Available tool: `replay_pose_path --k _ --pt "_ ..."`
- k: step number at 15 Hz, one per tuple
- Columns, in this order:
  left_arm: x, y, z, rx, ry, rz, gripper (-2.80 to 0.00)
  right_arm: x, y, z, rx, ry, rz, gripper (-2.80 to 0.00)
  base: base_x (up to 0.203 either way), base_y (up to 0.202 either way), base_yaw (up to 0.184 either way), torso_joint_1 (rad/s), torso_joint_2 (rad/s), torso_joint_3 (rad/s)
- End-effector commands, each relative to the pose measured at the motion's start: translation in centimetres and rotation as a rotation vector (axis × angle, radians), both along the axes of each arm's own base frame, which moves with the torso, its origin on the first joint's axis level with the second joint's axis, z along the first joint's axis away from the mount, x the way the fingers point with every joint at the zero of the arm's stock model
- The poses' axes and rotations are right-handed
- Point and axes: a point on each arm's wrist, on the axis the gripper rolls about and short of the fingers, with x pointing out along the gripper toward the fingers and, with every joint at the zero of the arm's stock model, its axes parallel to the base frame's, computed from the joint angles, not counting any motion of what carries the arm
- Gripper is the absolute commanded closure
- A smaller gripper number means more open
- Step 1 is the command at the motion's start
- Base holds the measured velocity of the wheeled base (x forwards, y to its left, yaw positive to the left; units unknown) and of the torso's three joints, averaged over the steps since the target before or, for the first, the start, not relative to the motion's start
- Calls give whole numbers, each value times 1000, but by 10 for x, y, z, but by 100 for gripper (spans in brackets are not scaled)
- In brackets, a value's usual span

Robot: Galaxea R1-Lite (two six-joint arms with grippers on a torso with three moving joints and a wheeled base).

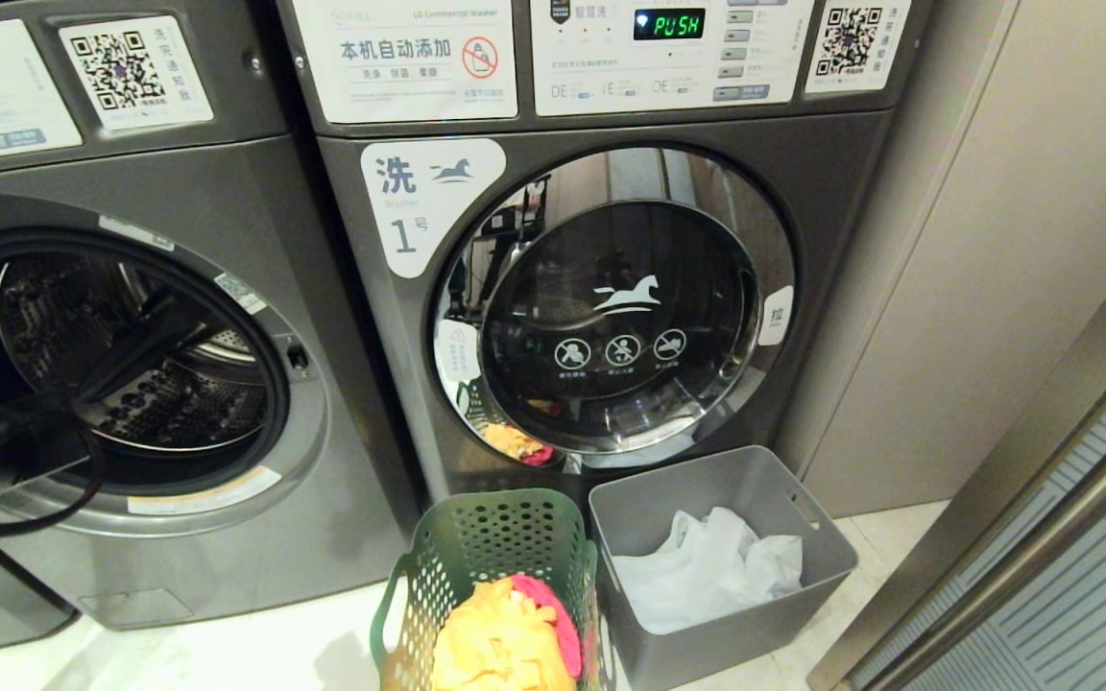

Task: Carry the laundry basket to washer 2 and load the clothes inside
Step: Open the lid of the washing machine, then place the clothes into the washing machine

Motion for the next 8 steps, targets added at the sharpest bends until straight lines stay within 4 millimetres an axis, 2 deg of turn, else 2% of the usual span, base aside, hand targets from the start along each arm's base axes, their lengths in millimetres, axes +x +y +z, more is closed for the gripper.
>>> replay_pose_path --k 1,3,5,6,8 --pt "31 14 -19 2 72 107 0 0 0 0 0 1 -1 0 0 0 0 0 0 0" --pt "44 33 -17 3 62 180 0 0 0 0 0 1 0 0 0 0 0 0 0 0" --pt "51 44 0 6 2 210 0 0 0 0 0 1 0 0 0 0 0 0 0 0" --pt "49 43 8 11 -19 188 0 0 0 0 0 0 0 0 0 0 0 0 0 0" --pt "31 30 30 8 -81 39 0 0 0 0 0 1 -1 0 0 0 0 0 0 0"
